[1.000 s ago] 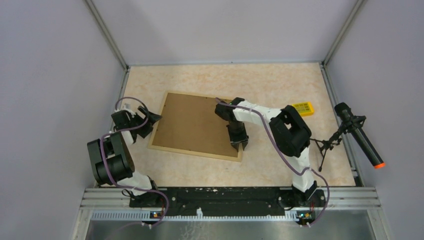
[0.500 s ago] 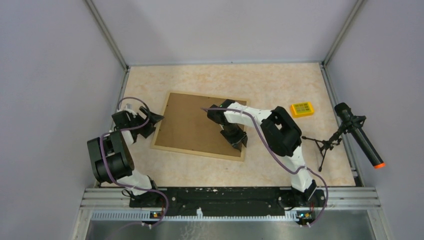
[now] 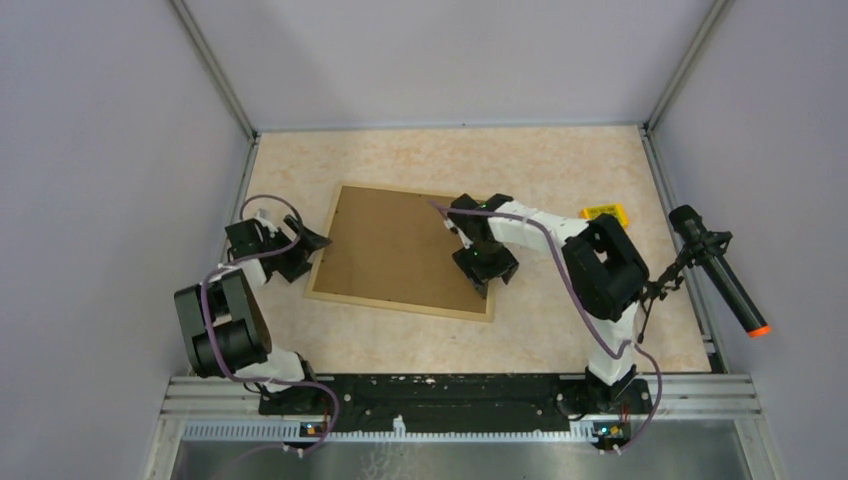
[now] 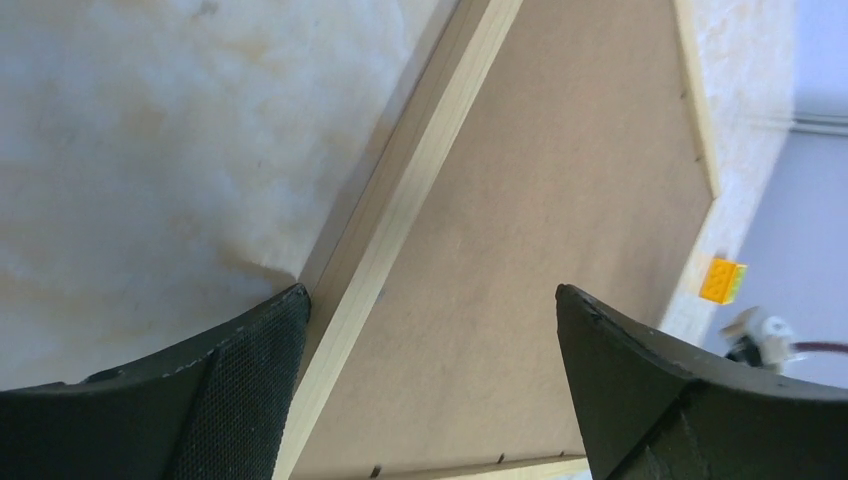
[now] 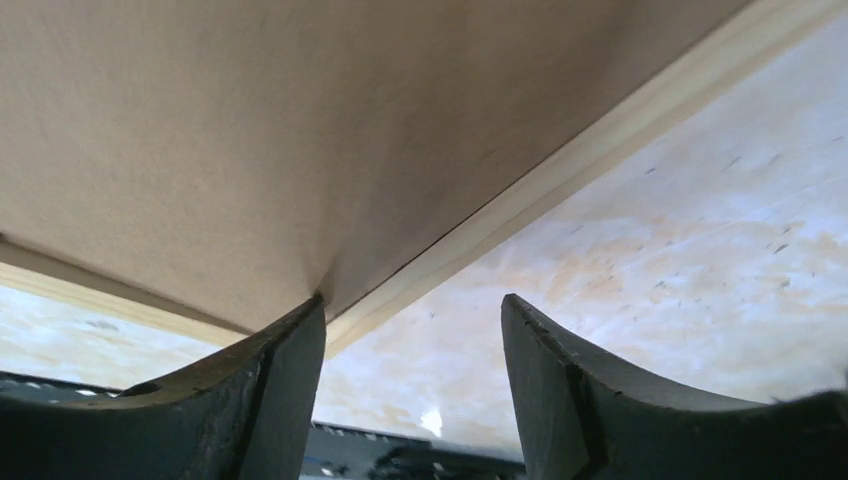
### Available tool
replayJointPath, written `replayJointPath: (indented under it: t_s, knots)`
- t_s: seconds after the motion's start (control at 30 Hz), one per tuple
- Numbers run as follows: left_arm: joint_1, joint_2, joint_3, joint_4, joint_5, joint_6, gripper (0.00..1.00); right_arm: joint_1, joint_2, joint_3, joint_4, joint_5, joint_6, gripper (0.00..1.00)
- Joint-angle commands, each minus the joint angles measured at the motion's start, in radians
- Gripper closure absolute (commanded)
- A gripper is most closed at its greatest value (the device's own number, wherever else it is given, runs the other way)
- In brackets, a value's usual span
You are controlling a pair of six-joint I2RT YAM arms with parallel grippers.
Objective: Put the photo into the frame
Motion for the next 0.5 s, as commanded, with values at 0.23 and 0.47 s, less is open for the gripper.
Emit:
replayJointPath:
  t_s: [0.23,0.47]
  knots:
    - [-0.022,-0.103,0.095,-0.283,-0.110,0.089,0.01,-0.332,-0.160,-0.197,0.460,-0.349,0.225,0.55]
    - [-0.022,0.059,0.180,-0.278,-0.062,0.103,0.01,-0.341,-0.136,-0.273,0.490,-0.378,0.223,0.68]
